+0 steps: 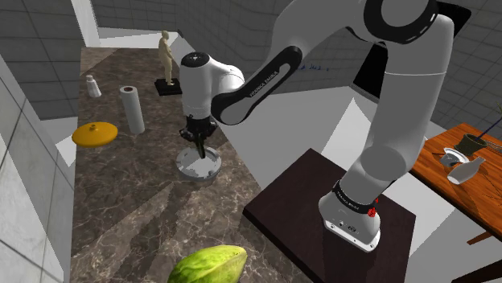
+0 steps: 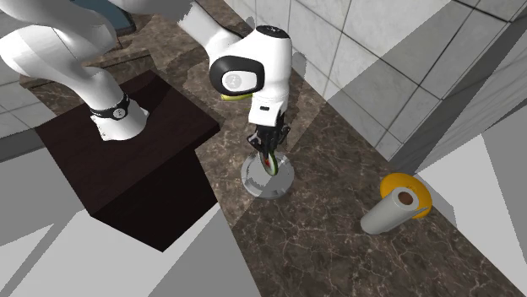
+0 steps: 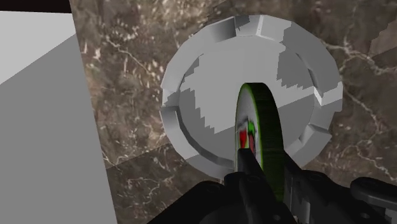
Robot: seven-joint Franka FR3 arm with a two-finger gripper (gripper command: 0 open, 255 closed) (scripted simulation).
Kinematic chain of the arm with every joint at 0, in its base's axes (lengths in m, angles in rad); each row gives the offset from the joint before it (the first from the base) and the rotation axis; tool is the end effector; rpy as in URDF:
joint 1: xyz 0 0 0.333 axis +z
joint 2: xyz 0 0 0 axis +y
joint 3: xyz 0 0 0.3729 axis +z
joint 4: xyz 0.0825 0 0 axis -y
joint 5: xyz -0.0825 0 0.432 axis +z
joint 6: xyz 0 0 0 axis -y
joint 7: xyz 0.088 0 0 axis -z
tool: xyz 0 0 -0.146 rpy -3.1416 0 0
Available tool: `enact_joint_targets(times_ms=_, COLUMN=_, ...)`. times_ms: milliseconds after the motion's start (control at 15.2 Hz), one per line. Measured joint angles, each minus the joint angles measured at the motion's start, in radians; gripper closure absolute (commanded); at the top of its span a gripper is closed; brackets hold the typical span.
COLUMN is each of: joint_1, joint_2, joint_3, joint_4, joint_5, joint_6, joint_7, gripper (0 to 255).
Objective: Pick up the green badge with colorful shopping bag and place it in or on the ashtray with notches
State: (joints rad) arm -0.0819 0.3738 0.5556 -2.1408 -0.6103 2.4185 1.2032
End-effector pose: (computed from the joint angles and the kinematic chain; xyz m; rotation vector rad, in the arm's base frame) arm 0.5570 0.2666 0.2287 2.9659 -0.4382 0.2250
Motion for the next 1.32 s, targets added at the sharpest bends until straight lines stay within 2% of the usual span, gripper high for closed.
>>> enact_joint_targets(times_ms=264, joint_1=0.02, joint_2=0.046, joint_3=-0.029, joint_4=-0.001, joint_5=-0.052, joint_6=0.036, joint_7=0.042, gripper=255)
enact_joint_targets(times_ms=726, joint_1=0.026, joint_2=0.059, joint_3=-0.036, joint_4=0.004, joint_5=-0.063, joint_6=0.041, joint_7=0.05, gripper=255)
enact_joint_targets(times_ms=792, joint_1=0.026, joint_2=0.059, joint_3=-0.036, joint_4=0.004, joint_5=-0.063, joint_6=0.041, joint_7=0.05, gripper=0)
enact_joint_targets(times_ms=1188, joint_1=0.026, joint_2=0.059, joint_3=-0.036, joint_4=0.004, joint_5=-0.063, joint_6=0.042, joint_7=0.05, gripper=0)
enact_joint_targets(times_ms=1320, joint_1=0.015, joint_2=0.024, joint_3=-0.014, joint_4=-0.003, joint_5=-0.03, joint_6=0.02, joint_7=0.03, gripper=0)
